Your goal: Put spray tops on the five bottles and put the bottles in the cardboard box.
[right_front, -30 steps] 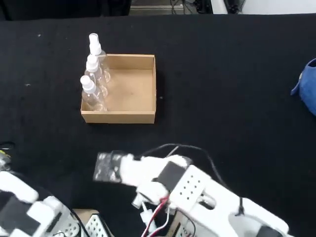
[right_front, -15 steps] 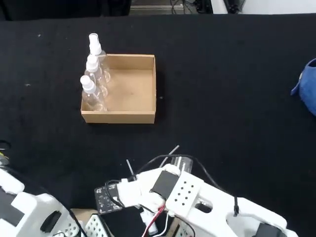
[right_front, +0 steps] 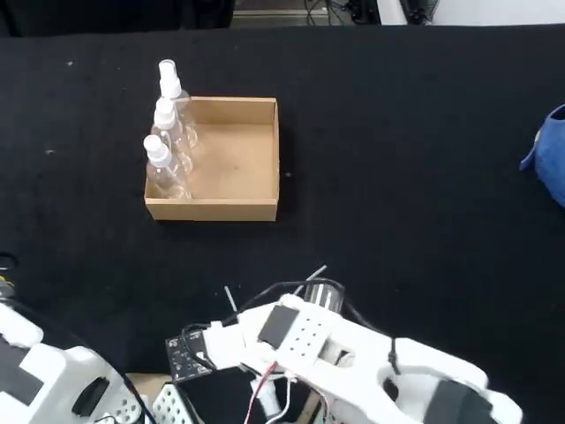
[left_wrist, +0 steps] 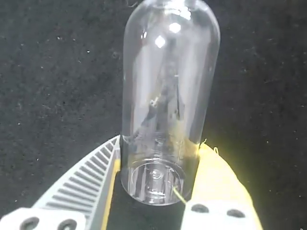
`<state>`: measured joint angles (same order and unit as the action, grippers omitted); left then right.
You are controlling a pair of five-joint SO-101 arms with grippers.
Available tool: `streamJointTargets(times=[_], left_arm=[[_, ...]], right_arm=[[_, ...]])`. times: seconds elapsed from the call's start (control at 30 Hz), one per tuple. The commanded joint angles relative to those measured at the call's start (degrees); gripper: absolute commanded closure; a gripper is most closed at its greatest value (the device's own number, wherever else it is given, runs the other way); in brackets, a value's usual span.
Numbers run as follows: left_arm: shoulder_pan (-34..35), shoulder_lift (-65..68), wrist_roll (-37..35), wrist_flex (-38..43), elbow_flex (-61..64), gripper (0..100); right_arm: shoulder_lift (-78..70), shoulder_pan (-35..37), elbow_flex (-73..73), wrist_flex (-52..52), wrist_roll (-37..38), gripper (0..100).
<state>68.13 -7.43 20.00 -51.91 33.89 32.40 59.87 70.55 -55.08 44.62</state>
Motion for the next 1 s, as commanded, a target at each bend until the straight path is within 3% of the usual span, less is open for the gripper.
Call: streamJointTargets(times=[0.0,0.23,0.4,0.57,0.67,0.97], left_arm=[[0.40,-1.23,0.53,0.44,-3.82,97],[0.13,-0.88,0.53,0.53,-3.82,97],[0.04,-0.88,0.53,0.79,-3.82,97],[0.13,-0.79,0.62,0.79,-3.82,97],[0.22,-0.79,0.62,0.79,-3.82,97],[-0.13,-1.32,0.53,0.53,-3.65,97]], right_arm=[[-4.26,1.23,-4.00,1.85,0.00,83.2],[-2.86,1.32,-6.64,2.29,-2.29,83.6],[-3.21,1.32,-3.74,8.44,-2.29,84.1],[-2.95,0.79,-1.63,15.56,-2.37,98.0],[-2.77,0.35,-2.95,15.30,-2.46,97.7],[-2.68,-12.31,-14.37,15.56,-3.87,98.8]])
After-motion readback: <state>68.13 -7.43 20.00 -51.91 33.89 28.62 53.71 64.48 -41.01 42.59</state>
